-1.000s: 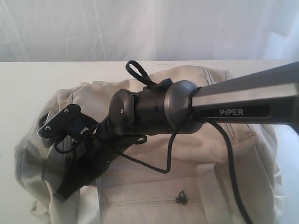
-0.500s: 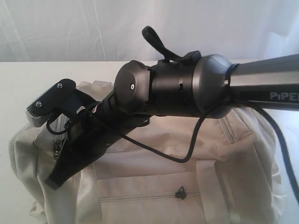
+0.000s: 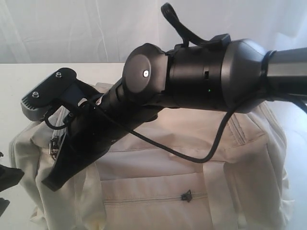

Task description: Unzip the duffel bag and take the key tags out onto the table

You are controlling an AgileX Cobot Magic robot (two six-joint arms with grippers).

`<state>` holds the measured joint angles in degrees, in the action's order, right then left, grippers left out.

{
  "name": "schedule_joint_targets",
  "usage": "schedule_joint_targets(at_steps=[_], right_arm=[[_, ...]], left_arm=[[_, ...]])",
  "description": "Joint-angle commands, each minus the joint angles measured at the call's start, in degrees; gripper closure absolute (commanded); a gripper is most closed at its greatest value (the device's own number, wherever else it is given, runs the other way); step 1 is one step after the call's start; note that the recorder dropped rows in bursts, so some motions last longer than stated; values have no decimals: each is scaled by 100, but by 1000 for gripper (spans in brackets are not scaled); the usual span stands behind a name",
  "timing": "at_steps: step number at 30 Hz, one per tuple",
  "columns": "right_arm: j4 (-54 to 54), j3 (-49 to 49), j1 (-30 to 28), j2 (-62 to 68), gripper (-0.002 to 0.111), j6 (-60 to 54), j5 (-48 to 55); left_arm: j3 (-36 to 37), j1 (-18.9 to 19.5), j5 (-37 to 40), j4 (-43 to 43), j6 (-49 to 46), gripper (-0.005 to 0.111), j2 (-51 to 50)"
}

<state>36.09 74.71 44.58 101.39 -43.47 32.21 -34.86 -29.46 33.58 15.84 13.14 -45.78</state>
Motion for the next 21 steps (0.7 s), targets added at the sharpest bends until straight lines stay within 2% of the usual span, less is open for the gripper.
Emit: schedule_joint_targets(at_steps=[1, 3, 8, 10, 15, 21], right_arm=[[87, 7, 0, -99, 108, 28, -40], [-96, 7, -11, -128, 102, 28, -11], [-807, 7, -11, -156, 69, 399, 43], [-934, 7, -11, -156, 62, 522, 81], [-616, 47, -1, -189, 61, 531, 145], [-837, 825, -12, 298, 61, 1857, 1017]], left_arm=[[41, 10, -32, -8, 12, 49, 15], [41, 10, 61, 21, 12, 49, 15], [41, 10, 703, -73, 249, 49, 15], [41, 10, 1063, -153, 291, 49, 15], [41, 10, 1571, -142, 156, 49, 26], [41, 10, 1415, -111, 144, 49, 47]])
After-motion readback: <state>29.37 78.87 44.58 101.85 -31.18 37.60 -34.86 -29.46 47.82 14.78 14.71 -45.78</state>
